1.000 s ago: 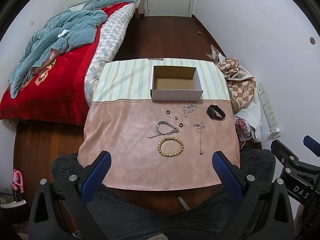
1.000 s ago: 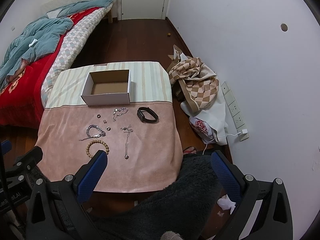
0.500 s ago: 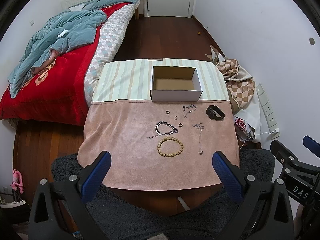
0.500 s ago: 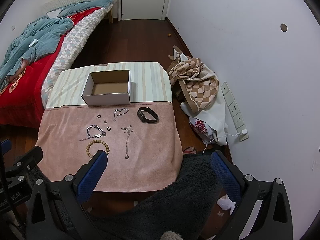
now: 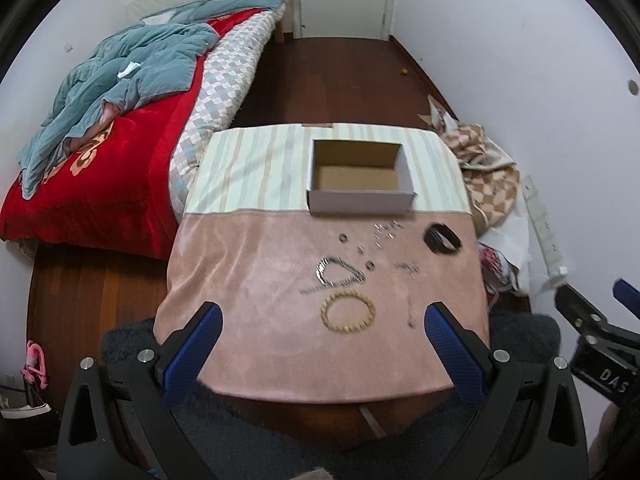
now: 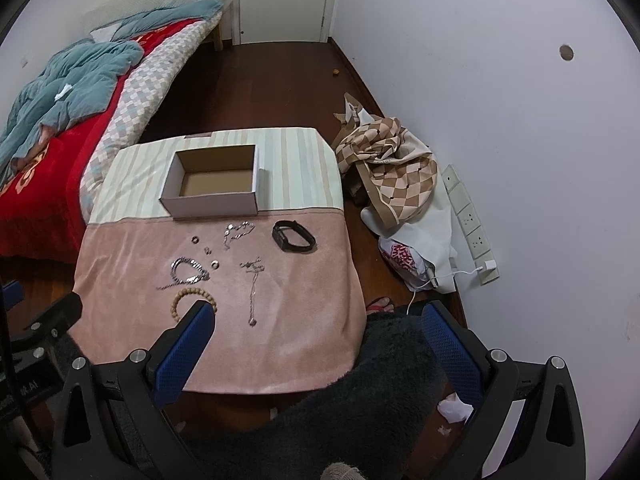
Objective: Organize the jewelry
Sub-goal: 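Grasp the wooden bead bracelet with the left gripper while the right gripper reaches the black watch band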
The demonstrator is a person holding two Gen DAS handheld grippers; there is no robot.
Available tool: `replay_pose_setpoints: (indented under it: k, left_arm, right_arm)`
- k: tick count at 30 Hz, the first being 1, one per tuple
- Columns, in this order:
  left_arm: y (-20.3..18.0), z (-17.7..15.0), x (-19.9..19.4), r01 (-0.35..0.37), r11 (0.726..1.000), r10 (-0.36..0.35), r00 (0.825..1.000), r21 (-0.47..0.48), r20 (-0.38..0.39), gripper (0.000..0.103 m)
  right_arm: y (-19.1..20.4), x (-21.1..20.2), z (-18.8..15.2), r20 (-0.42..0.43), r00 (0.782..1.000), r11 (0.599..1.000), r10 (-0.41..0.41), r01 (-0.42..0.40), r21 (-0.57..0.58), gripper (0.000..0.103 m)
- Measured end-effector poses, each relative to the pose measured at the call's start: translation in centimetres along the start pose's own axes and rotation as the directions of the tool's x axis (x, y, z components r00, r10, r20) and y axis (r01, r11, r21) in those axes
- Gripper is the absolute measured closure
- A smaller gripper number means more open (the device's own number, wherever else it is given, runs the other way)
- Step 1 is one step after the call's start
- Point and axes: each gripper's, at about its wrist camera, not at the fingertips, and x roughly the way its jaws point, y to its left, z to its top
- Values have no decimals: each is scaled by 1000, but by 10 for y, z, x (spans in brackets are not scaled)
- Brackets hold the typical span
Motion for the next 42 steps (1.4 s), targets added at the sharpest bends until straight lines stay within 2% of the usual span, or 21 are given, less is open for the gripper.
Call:
replay_pose_setpoints:
  k: [5,9,13,16,22,25,27,29,30,31,37,42]
  left_arm:
    - [5,11,62,-53,999,53,997,3,-62,0]
    - [8,3,120,-84,996,87,985,27,-146,0]
    - [7,-12,175,-90,995,100,964,51,-247,0]
    - [8,-27,210,-66,997,78,944,49,-320,1]
    - [6,-45,247,-20,999,33,912,37,-410,24]
    - [3,-47,251,9,999,6,915,35,-404,39]
    - [-1,-45,250,31,999,-15,927,36,-375,48]
    - [-6,-40,247,39,998,-20,939,49,-344,68]
    - [-7,-39,246,48,997,-26,944,57,-329,88]
    - [-9,-39,245,59,997,-37,945,59,-325,96]
    - [-5,-29,229,99,995,-88,947,19,-309,97]
    - [-5,-14,198,132,991,-124,962,20,-242,97]
  right_arm:
    - [-7,54,13,-48,999,999,12,-10,39,0]
    - [-5,114,18,-114,993,999,8,-4,38,0]
    - [-5,173,13,-197,980,999,15,-6,50,0]
    - [-4,205,7,-240,971,999,19,-6,53,0]
    - [-1,245,-5,-310,951,998,24,-7,55,0]
    - [1,256,-8,-326,945,998,29,-10,62,0]
    - [1,261,-8,-332,943,998,27,-6,64,0]
    - [1,265,-7,-334,942,998,29,-7,68,0]
    - [0,267,-7,-336,942,998,27,-4,69,0]
    - [0,269,-6,-337,941,998,26,-2,69,0]
    - [-11,275,3,-309,949,990,65,-24,137,0]
    - [-24,284,17,-252,960,972,125,-68,224,7]
